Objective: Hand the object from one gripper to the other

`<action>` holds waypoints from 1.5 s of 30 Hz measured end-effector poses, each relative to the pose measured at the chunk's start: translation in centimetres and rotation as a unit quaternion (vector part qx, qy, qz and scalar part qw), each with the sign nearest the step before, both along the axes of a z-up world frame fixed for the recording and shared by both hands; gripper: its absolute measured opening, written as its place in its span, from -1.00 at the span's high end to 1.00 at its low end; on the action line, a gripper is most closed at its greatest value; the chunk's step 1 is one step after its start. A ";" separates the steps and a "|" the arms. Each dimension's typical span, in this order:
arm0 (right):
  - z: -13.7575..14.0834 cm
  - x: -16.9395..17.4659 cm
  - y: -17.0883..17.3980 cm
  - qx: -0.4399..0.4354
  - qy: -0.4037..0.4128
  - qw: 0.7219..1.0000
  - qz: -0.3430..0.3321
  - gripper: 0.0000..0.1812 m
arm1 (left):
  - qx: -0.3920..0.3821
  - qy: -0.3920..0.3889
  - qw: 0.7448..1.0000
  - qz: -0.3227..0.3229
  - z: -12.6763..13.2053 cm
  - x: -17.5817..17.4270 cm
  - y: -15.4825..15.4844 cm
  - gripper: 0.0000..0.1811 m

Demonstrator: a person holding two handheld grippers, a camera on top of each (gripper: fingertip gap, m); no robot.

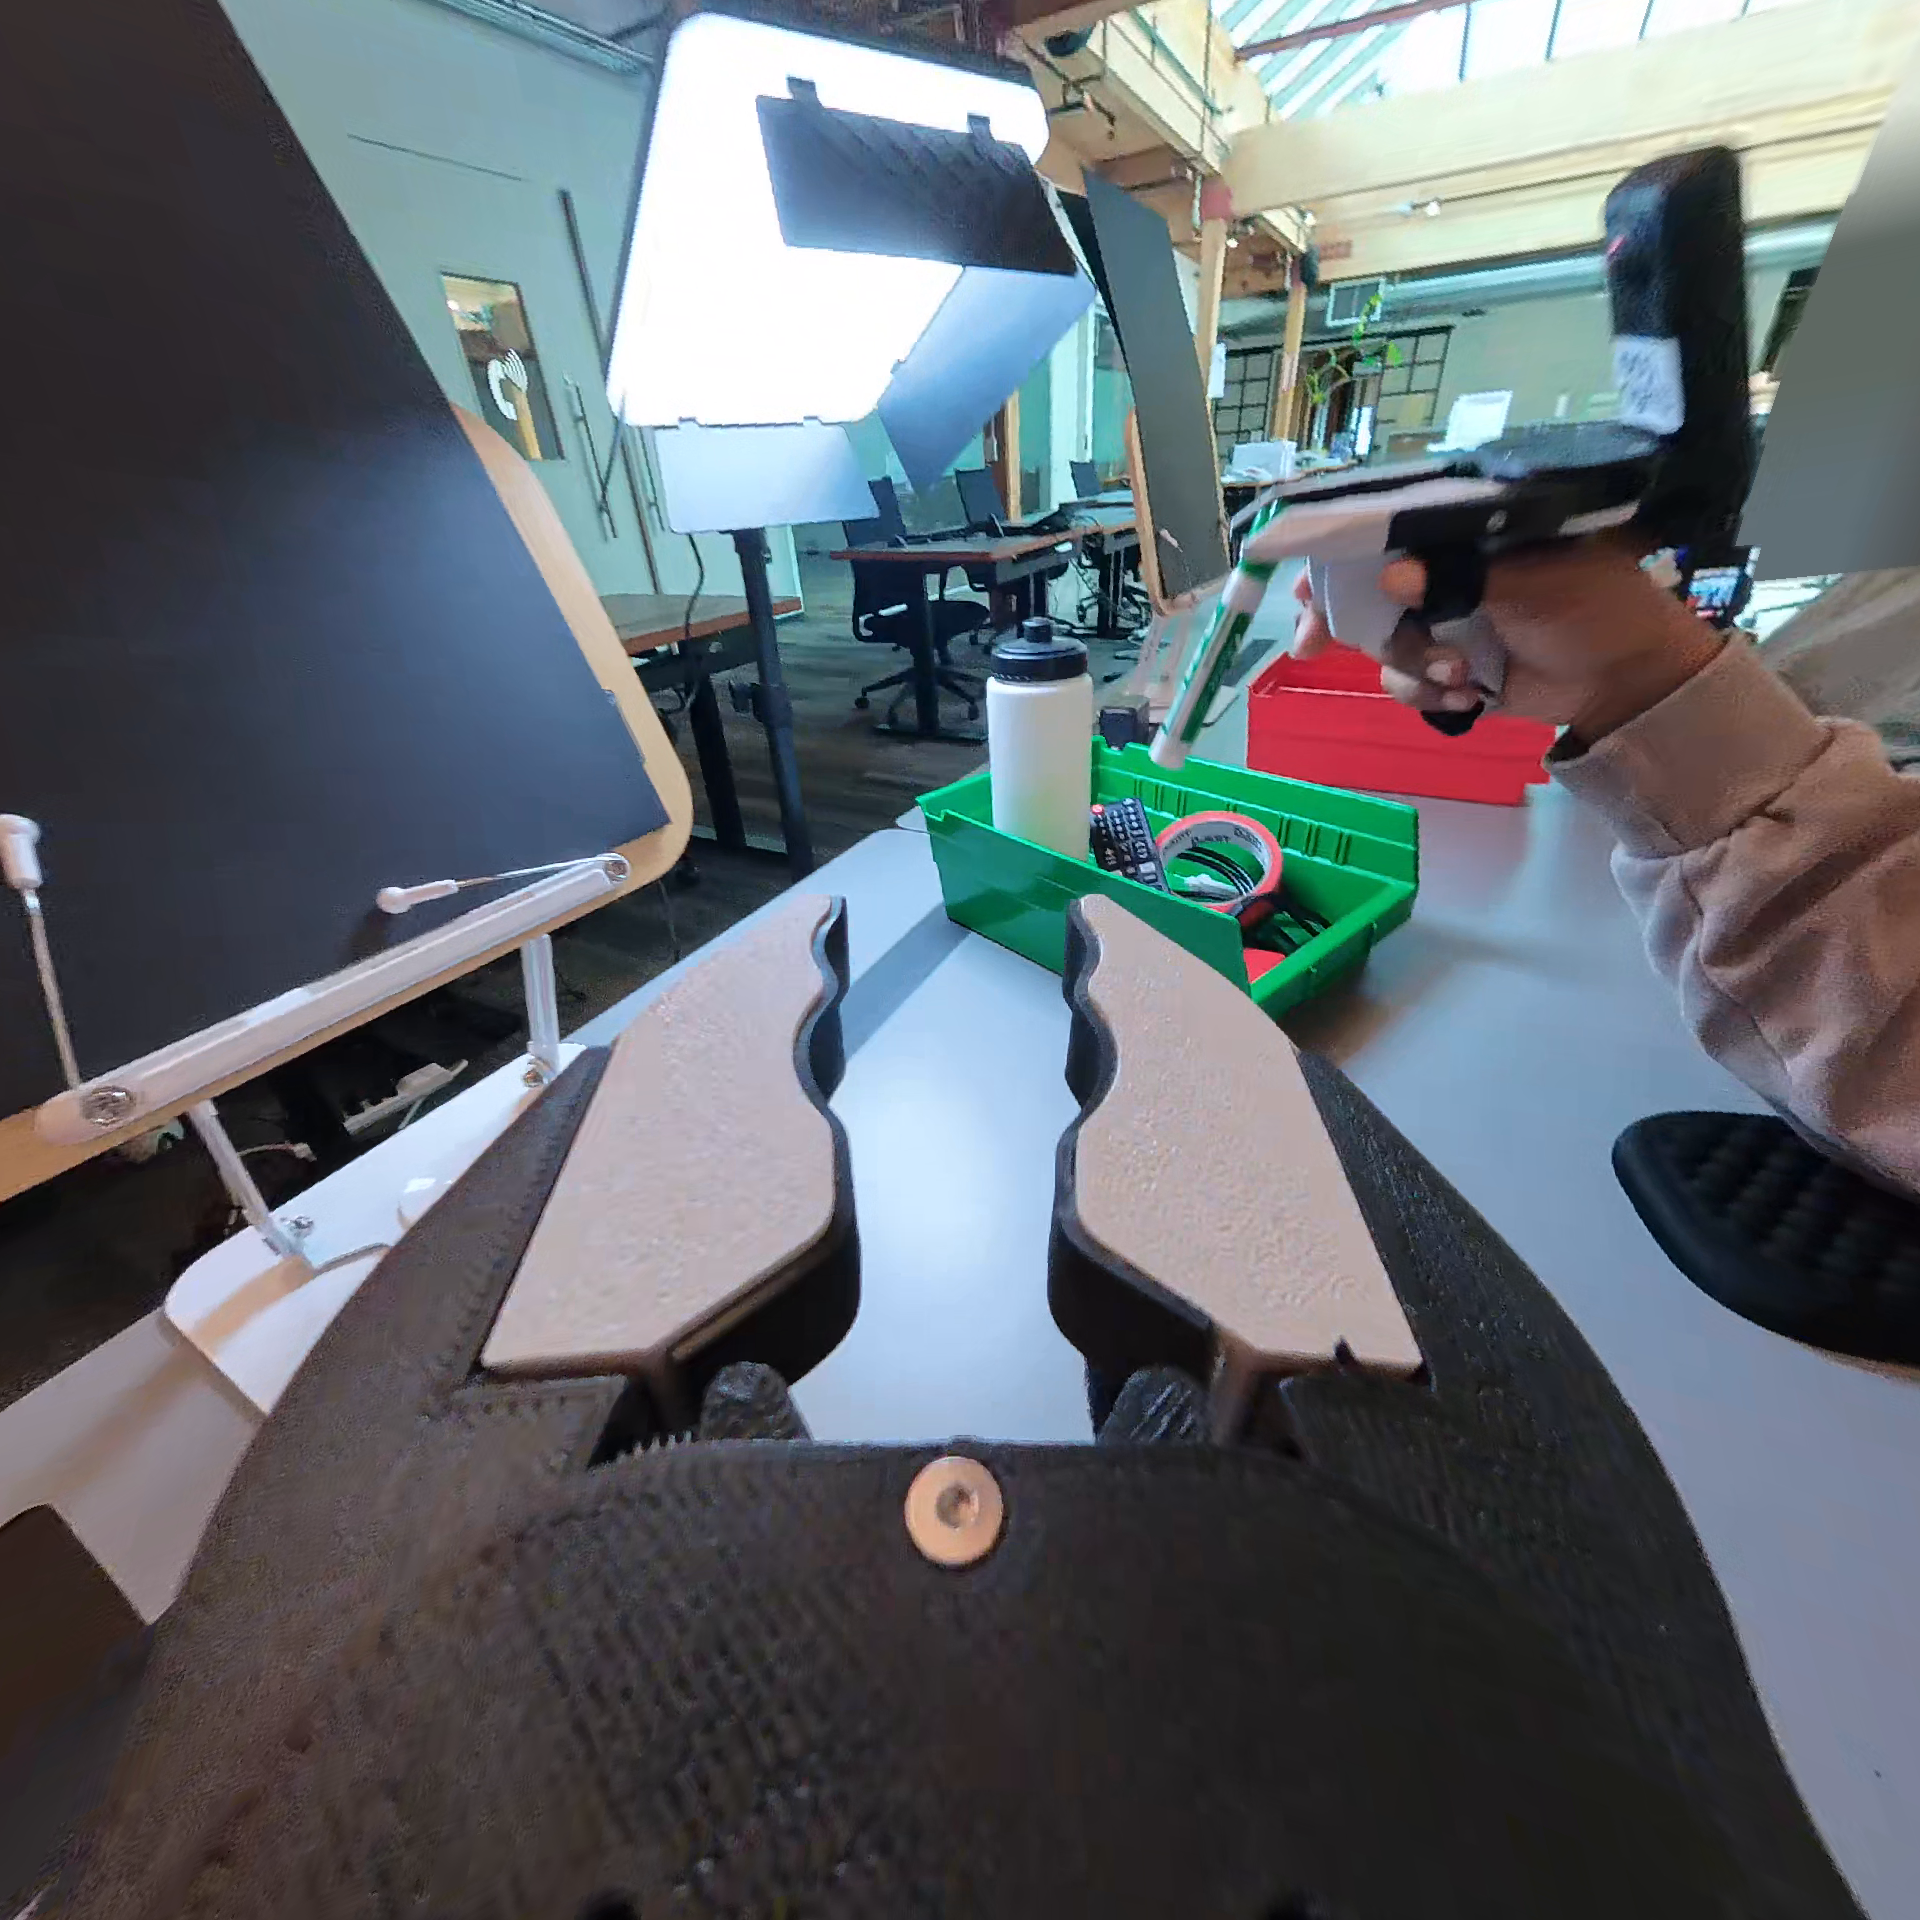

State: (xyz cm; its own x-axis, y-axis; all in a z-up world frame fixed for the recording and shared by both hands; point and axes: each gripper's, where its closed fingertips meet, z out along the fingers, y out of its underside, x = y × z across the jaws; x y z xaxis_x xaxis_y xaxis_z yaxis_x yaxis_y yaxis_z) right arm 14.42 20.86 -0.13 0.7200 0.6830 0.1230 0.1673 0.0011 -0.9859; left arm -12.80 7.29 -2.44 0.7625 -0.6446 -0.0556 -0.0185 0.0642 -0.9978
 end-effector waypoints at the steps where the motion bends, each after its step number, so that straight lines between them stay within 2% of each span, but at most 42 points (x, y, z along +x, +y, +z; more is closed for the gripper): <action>1: -1.6 1.5 1.6 -0.032 0.003 0.999 -0.018 0.79 | 0.004 -0.005 1.000 0.004 0.4 -0.4 -0.1 0.57; 4: -6.8 3.2 4.3 -0.134 0.014 0.991 -0.022 0.80 | 0.013 -0.011 1.000 0.009 0.9 -1.1 -0.2 0.60; 9: -13.6 1.9 5.4 -0.239 -0.053 0.969 -0.016 0.79 | 0.012 0.004 1.000 0.012 0.5 -0.9 0.0 0.62; 13: -16.3 0.2 5.7 -0.280 -0.050 0.959 -0.006 0.78 | 0.011 0.012 1.000 0.009 0.3 -0.7 0.0 0.63; 17: -18.1 0.6 7.8 -0.254 -0.053 0.964 -0.052 0.74 | 0.008 0.015 1.000 0.011 0.3 -0.9 0.0 0.64; 19: -17.5 1.0 8.6 -0.215 -0.050 0.973 -0.069 0.60 | 0.009 0.012 1.000 0.016 0.4 -1.3 0.1 0.63; 21: -15.1 1.1 8.9 -0.169 -0.004 0.983 -0.069 0.48 | 0.011 0.008 1.000 0.021 0.6 -1.8 0.1 0.63; 25: -9.8 1.3 8.1 -0.100 0.096 0.989 -0.052 0.47 | 0.014 -0.008 0.999 0.033 1.1 -3.1 0.2 0.63; 28: -8.0 0.7 6.9 -0.098 0.106 0.989 -0.022 0.45 | 0.018 -0.015 0.998 0.050 1.5 -4.4 0.3 0.62; 32: -4.8 -0.5 5.3 -0.021 0.099 0.995 -0.015 0.45 | 0.028 -0.015 0.995 0.099 2.3 -7.5 0.4 0.61; 34: -3.1 -1.4 4.1 0.020 0.099 0.995 -0.008 0.55 | 0.029 -0.006 0.990 0.135 2.5 -9.6 0.4 0.60; 37: -0.8 -3.0 1.7 0.083 0.098 0.992 0.016 1.00 | 0.014 0.028 0.977 0.209 2.3 -13.8 0.4 0.58; 40: 0.5 -5.4 -0.8 0.117 0.085 0.988 0.055 1.00 | -0.022 0.045 0.956 0.289 1.7 -19.4 -0.2 0.58; 42: 1.0 -7.0 -2.3 0.129 0.073 0.986 0.077 1.00 | -0.063 0.056 0.929 0.361 0.4 -24.3 -1.0 0.56; 45: 1.1 -9.1 -4.1 0.143 0.048 0.984 0.099 1.00 | -0.146 0.097 0.851 0.494 -3.3 -32.9 -3.5 0.59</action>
